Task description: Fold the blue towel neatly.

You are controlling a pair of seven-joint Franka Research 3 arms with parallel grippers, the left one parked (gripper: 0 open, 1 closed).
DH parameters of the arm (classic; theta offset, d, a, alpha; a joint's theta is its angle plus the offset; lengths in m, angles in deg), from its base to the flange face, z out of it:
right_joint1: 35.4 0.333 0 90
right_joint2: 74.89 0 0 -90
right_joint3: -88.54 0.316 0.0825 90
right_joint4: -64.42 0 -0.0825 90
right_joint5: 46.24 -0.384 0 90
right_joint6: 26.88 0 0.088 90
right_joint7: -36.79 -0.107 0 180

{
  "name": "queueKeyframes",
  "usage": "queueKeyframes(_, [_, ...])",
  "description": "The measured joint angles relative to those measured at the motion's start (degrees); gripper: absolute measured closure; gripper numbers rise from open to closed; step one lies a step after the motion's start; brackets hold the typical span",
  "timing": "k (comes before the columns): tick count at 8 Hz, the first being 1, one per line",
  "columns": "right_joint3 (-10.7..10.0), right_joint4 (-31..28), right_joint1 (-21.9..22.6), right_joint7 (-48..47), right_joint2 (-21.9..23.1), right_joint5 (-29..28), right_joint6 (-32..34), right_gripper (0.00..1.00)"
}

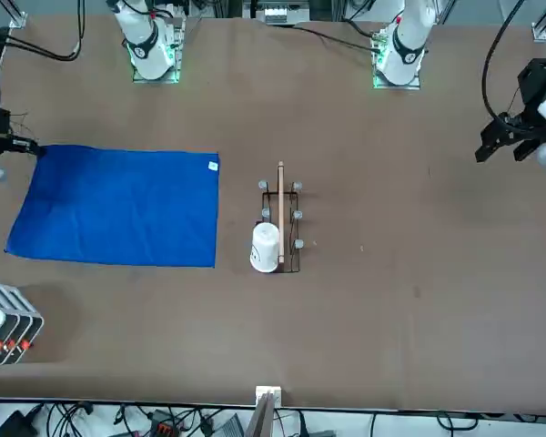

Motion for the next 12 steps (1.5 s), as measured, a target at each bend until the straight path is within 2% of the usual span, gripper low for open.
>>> queueKeyframes(5, [0.24,-4.14,17.81,-5.66,-0.11,-0.07,2.10,0.98])
queueKeyframes(10, [0.26,-5.58,31.43,-16.28,-1.77,-0.08,0.29,0.98])
queueKeyframes(12, [0.24,-5.56,34.77,-20.25,-2.15,-0.08,-0.63,0.98])
